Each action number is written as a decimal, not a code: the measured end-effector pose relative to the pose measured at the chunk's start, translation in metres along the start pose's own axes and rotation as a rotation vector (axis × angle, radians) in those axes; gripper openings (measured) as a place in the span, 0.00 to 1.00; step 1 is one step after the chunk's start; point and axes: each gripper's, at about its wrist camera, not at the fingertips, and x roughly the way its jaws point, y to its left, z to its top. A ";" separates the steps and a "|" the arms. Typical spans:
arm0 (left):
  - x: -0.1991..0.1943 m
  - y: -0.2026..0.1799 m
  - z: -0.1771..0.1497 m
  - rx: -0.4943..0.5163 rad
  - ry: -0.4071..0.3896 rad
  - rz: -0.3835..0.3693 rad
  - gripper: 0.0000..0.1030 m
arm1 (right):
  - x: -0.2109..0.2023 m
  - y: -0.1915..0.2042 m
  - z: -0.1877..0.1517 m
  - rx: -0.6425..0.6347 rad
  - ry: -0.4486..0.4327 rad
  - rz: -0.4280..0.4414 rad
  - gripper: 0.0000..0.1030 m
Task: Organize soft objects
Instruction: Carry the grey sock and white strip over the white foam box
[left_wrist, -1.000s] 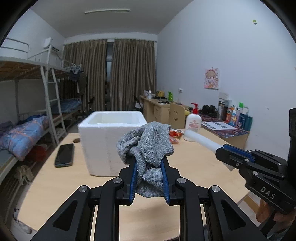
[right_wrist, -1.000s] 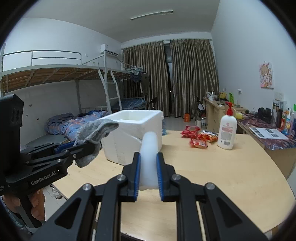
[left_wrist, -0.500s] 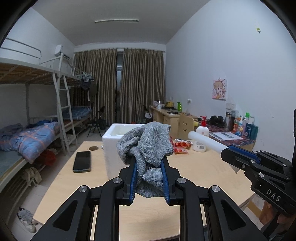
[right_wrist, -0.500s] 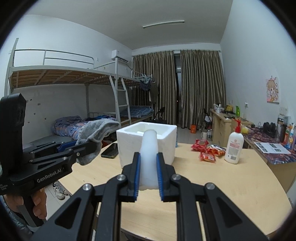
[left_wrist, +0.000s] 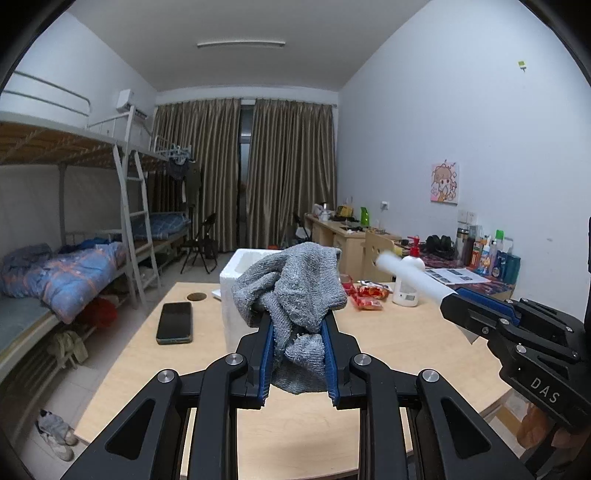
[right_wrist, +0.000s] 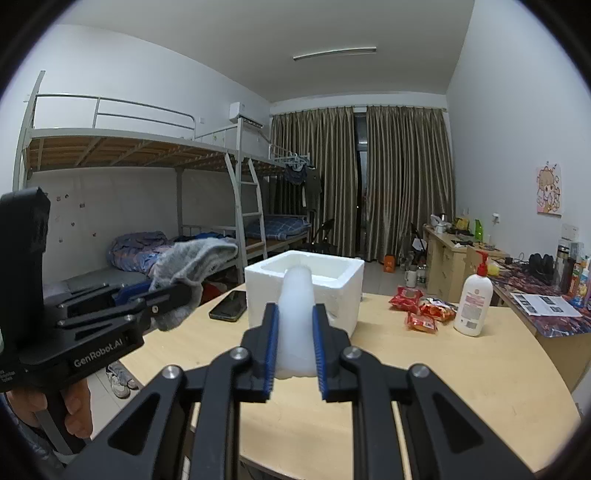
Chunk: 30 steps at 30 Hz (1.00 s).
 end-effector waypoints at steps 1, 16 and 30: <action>0.001 0.001 0.000 0.001 0.003 -0.003 0.24 | 0.001 0.000 -0.001 -0.006 0.002 0.000 0.20; 0.021 0.005 0.007 0.008 0.010 0.003 0.24 | 0.022 0.000 0.008 -0.001 0.016 0.020 0.20; 0.049 0.011 0.024 0.006 0.021 0.011 0.24 | 0.043 -0.006 0.027 -0.008 0.014 0.041 0.20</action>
